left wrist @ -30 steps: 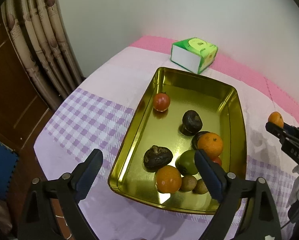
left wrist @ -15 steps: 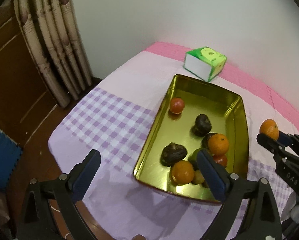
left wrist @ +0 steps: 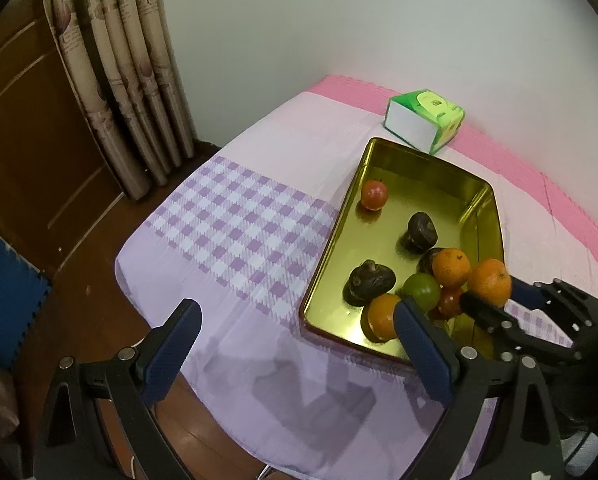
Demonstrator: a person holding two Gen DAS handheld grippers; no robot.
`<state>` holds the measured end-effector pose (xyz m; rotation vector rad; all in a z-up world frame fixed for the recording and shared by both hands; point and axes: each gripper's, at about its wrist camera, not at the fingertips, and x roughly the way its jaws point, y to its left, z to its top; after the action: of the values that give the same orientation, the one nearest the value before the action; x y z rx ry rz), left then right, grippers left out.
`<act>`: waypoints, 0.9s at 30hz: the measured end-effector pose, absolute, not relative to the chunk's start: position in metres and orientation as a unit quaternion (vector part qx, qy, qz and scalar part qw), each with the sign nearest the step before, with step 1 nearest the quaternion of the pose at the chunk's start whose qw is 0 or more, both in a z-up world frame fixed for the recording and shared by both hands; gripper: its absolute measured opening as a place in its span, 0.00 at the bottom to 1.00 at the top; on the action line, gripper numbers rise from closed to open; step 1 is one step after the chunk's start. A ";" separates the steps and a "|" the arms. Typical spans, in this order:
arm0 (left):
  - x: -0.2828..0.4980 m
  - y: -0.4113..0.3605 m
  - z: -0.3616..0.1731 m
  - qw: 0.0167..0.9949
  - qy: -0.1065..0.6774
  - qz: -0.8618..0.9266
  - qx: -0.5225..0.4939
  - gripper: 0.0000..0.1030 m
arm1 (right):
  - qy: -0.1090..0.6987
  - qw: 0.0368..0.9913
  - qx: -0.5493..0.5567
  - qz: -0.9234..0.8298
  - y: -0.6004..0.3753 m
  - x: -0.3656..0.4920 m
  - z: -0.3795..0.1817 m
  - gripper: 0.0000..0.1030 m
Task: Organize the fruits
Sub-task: 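Carry the mandarin with the right tool into the tin and release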
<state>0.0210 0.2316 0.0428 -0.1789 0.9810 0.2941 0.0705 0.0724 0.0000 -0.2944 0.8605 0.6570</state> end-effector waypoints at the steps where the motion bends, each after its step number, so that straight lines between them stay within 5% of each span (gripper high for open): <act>1: 0.020 0.232 0.042 0.867 0.470 0.140 -0.086 0.93 | 0.410 0.845 -0.141 0.312 0.074 0.070 -0.002 0.40; 27: 0.010 0.237 0.037 0.862 0.476 0.143 -0.096 0.93 | 0.419 0.844 -0.158 0.295 0.093 0.072 -0.019 0.42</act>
<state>0.0100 0.2374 0.0369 -0.2017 0.9985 0.2999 0.0717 0.0929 -0.0189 -0.3340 0.8844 0.6234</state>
